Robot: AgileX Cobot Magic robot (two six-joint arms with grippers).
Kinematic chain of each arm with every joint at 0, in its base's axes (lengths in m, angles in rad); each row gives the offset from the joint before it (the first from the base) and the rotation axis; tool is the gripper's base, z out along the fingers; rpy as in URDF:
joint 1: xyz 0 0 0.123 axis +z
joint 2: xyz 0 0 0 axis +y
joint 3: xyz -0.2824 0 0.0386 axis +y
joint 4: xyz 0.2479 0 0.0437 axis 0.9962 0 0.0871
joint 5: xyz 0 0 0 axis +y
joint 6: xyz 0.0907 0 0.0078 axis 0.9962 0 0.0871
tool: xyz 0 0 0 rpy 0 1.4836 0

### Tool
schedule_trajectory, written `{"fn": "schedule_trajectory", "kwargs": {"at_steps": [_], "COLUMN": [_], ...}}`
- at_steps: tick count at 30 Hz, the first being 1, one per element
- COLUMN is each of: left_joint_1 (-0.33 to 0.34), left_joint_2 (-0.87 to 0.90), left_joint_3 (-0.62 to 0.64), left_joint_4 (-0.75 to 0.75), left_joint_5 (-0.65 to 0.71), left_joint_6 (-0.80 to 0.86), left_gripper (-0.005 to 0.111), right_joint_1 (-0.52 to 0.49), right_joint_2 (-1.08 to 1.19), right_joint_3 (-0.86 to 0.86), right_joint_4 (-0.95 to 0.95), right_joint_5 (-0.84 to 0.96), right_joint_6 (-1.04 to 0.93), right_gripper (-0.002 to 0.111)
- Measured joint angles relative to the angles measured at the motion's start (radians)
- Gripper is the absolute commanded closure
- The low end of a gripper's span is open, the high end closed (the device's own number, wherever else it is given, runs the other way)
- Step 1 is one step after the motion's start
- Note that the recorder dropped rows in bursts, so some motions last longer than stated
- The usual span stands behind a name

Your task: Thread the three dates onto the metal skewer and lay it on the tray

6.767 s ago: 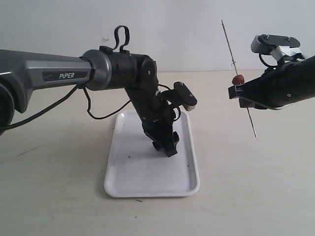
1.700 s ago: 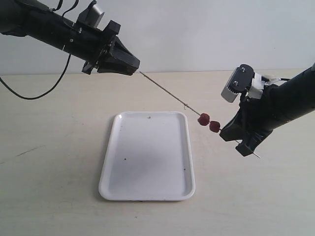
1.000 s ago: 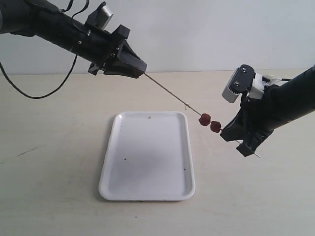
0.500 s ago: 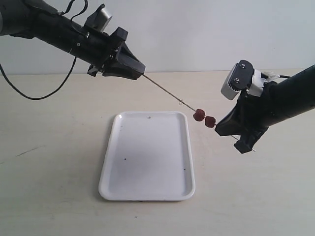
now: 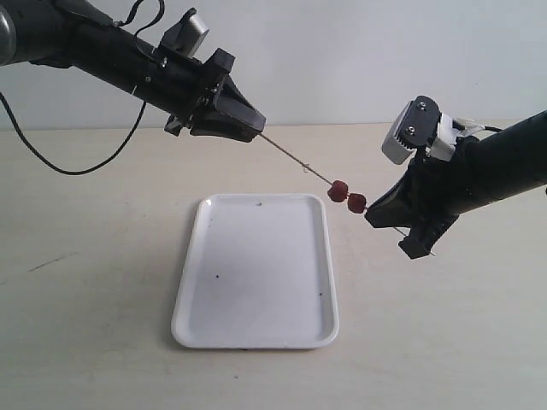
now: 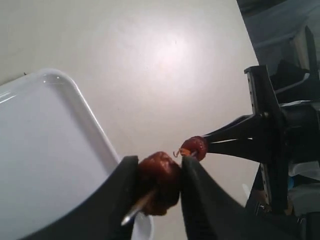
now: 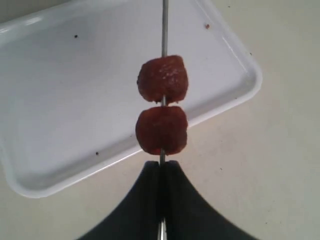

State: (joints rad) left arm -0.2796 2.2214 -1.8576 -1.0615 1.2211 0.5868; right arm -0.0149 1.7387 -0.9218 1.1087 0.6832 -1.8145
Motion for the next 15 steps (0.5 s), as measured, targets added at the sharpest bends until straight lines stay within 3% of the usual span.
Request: {"fn": "schedule_trajectory", "kwargs": {"at_steps": [10,12,15], "left_joint_1": [-0.052,-0.059,-0.062], "left_joint_2": [0.000,0.000,0.000], "left_joint_3": [0.000,0.000,0.000], "left_joint_4": [-0.011,-0.011,-0.009], "left_joint_5": [-0.006,-0.006,-0.008], "left_joint_6": [0.006,0.006,0.008], "left_gripper": [0.077,0.071,0.049], "right_joint_1": [0.000,0.000,0.000], "right_joint_2": [0.000,0.000,0.000], "right_joint_3": [0.000,0.000,0.000], "right_joint_4": [0.038,0.044,0.053], "right_joint_5": [0.002,0.006,0.011], "right_joint_6": [-0.010,-0.010,-0.011], "right_gripper": [0.108,0.108,0.108]}}
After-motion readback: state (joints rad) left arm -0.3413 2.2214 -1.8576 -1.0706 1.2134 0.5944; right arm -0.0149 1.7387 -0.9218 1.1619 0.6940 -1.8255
